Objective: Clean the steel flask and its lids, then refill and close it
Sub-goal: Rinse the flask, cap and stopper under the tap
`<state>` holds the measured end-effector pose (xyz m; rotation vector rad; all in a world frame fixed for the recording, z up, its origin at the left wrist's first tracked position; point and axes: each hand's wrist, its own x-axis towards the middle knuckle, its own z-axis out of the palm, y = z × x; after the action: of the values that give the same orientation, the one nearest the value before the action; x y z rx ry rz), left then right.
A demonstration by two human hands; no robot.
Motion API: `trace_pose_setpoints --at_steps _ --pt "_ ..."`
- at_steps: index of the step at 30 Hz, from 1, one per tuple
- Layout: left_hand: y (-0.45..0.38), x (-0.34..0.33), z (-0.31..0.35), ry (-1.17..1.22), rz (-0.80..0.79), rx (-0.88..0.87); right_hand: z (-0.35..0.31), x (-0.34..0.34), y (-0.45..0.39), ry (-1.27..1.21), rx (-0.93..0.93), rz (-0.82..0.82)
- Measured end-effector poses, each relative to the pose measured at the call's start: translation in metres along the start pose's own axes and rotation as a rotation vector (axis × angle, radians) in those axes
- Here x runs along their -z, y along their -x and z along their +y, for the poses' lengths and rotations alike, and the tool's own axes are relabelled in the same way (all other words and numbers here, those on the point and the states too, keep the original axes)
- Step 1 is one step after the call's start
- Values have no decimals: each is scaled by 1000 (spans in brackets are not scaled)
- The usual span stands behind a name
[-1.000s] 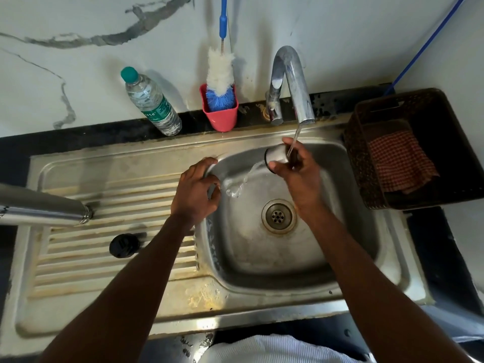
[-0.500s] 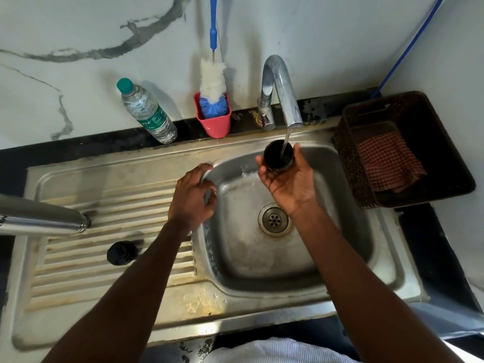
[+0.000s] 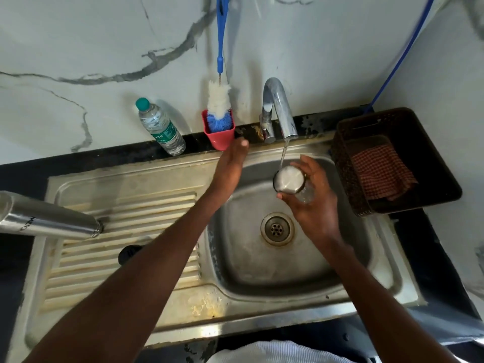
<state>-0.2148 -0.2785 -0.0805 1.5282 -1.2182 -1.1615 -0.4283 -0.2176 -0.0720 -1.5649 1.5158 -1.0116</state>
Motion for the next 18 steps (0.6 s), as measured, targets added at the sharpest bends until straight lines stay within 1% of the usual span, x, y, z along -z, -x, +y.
trace_pose_setpoints --at_steps 2,3,5,8,12,13,15,17,18 --pt "-6 -19 27 166 -88 103 1 -2 5 94 -68 -32" --pt "-9 -26 33 224 -105 139 3 -2 7 103 -55 -30" --pt "-15 -36 37 307 -120 186 5 -1 9 101 -2 -14" --pt "-23 -46 38 371 -119 213 -1 6 12 161 3 -18" --pt "-31 -55 41 291 -173 175 -6 15 21 241 64 34" --pt "-30 -55 43 259 -190 165 -8 16 23 257 43 41" --pt "-21 -50 44 189 -205 89 -11 16 26 280 -8 41" --pt "-5 -43 35 90 -169 -18 -19 17 30 293 22 70" --pt "4 -38 27 51 -128 -40 -23 17 31 295 60 99"
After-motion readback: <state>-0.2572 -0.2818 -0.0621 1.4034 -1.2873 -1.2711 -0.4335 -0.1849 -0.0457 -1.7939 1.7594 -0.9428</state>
